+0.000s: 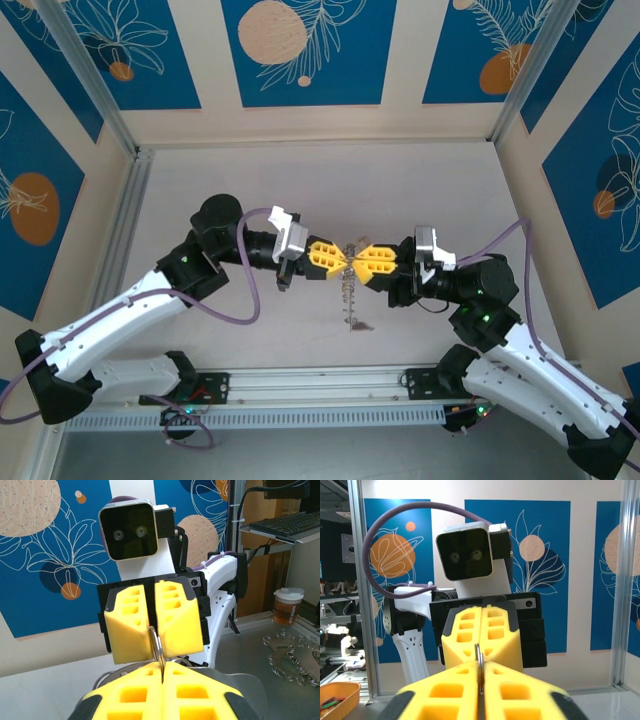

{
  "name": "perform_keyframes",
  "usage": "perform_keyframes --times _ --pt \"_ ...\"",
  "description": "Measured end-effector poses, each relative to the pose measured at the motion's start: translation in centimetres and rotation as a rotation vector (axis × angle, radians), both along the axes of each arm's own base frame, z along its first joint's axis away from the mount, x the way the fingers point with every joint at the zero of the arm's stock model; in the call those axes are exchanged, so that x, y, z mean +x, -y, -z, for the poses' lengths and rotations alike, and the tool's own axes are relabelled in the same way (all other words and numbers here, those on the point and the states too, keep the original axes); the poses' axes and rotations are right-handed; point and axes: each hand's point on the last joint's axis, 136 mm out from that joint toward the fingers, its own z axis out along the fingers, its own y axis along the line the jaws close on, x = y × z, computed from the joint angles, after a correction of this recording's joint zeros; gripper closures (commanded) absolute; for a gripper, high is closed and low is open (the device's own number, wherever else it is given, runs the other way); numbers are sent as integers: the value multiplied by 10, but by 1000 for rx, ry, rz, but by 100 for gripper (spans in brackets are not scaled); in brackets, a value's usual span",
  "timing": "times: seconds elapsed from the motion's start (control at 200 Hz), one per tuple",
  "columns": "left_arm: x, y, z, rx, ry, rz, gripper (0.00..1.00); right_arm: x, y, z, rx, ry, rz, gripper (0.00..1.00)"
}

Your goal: Put the keys on the keyring

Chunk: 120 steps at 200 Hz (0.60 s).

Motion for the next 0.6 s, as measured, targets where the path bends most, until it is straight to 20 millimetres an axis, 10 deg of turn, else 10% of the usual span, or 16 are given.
perform_keyframes --times 0.6 --pt "-11 -5 -7 7 1 49 100 -11 12 1 -65 70 53 71"
